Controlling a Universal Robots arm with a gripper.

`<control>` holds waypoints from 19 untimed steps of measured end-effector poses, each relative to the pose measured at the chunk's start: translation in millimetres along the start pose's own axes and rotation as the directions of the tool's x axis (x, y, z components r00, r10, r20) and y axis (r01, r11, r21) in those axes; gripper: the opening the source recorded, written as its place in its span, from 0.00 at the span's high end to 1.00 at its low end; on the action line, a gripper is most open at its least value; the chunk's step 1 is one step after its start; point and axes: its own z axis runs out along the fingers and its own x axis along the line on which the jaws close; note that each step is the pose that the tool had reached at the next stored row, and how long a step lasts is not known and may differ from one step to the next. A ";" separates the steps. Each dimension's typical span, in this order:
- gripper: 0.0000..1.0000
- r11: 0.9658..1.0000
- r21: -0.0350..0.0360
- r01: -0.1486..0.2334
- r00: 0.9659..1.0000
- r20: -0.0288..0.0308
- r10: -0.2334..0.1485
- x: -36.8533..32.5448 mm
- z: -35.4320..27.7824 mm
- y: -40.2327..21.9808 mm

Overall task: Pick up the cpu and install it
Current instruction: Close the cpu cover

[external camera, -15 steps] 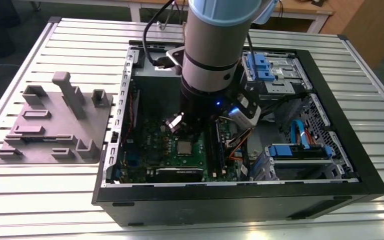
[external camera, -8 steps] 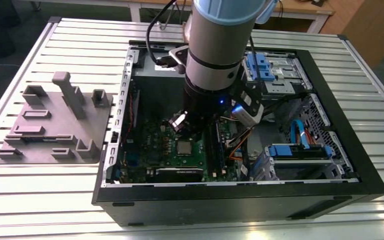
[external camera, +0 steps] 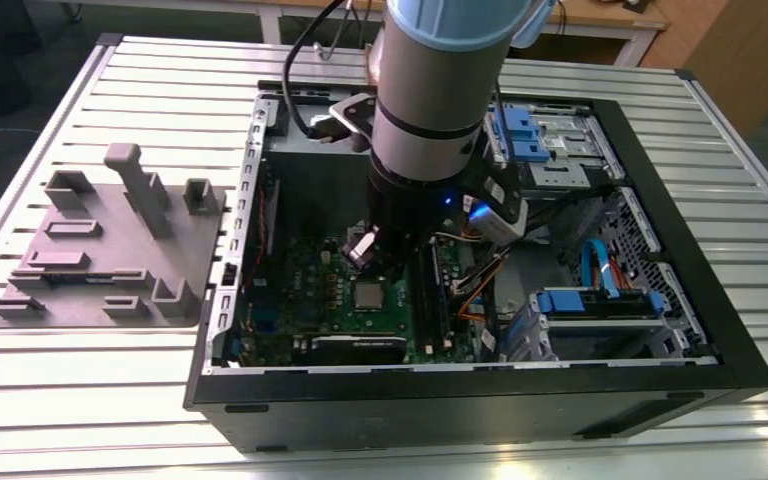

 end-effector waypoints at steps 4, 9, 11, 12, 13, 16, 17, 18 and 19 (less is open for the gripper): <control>0.90 0.999 -0.054 0.007 0.999 0.045 -0.005 0.0 0.0 0.0; 0.90 0.996 -0.090 0.011 0.997 0.075 -0.004 0.0 0.9 0.0; 0.90 0.996 -0.090 0.011 0.997 0.075 -0.005 0.0 1.5 -0.1; 0.90 0.996 -0.090 0.011 0.997 0.075 -0.005 0.0 1.5 -0.1; 0.90 0.996 -0.090 0.011 0.997 0.075 -0.004 0.0 1.5 -0.1; 0.90 0.996 -0.090 0.011 0.997 0.075 -0.005 0.0 1.5 -0.1; 0.90 0.996 -0.090 0.011 0.997 0.075 -0.004 0.0 1.6 -0.1; 0.90 0.996 -0.090 0.011 0.997 0.075 -0.004 0.0 1.6 -0.1; 0.90 0.996 -0.090 0.011 0.997 0.075 -0.004 0.0 1.6 -0.1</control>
